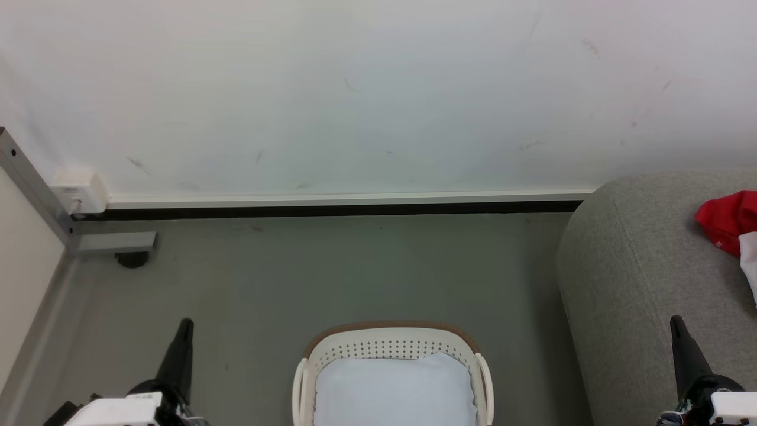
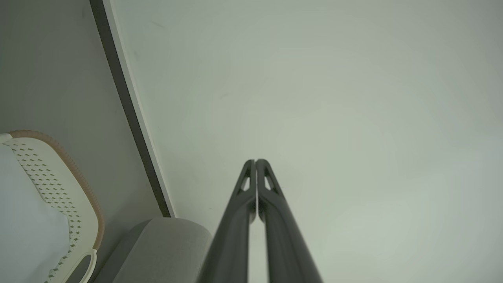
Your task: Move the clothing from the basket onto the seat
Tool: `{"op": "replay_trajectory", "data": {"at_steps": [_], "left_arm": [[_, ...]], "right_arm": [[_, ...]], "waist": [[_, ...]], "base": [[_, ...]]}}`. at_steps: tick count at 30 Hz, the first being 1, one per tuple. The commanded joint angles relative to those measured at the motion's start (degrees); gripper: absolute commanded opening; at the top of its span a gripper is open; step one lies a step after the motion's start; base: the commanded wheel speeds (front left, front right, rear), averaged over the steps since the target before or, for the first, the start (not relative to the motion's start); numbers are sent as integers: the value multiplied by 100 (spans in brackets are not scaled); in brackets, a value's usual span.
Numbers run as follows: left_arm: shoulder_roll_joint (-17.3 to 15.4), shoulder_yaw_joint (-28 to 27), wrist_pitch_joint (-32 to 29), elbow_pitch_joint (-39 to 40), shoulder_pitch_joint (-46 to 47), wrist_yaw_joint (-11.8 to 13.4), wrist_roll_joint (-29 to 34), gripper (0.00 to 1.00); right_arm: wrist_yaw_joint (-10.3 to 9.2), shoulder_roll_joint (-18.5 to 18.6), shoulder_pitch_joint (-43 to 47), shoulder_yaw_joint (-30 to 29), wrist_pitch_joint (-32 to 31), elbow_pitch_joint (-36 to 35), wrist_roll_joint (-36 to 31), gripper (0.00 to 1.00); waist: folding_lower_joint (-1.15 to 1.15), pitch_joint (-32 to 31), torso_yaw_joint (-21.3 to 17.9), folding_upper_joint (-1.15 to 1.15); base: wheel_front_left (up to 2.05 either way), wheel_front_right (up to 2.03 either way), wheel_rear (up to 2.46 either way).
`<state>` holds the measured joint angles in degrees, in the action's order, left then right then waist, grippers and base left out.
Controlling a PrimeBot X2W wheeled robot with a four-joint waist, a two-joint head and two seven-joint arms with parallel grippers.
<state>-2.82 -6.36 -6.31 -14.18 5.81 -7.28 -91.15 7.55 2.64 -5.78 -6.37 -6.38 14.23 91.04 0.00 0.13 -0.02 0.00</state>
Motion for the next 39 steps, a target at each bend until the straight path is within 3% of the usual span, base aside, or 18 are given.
{"op": "replay_trajectory", "data": {"at_steps": [1, 39], "left_arm": [[-11, -35, -35, 18, 72, -39, -145, 0], [-11, -35, -45, 19, 72, -41, -156, 0]], "right_arm": [[-12, 44, -79, -31, -25, -38, 144, 0], [-12, 42, -80, -29, -37, -34, 143, 0]], "waist": [[0, 3, 2, 0], [0, 5, 2, 0]], "base": [[0, 0, 0], [0, 0, 0]]}}
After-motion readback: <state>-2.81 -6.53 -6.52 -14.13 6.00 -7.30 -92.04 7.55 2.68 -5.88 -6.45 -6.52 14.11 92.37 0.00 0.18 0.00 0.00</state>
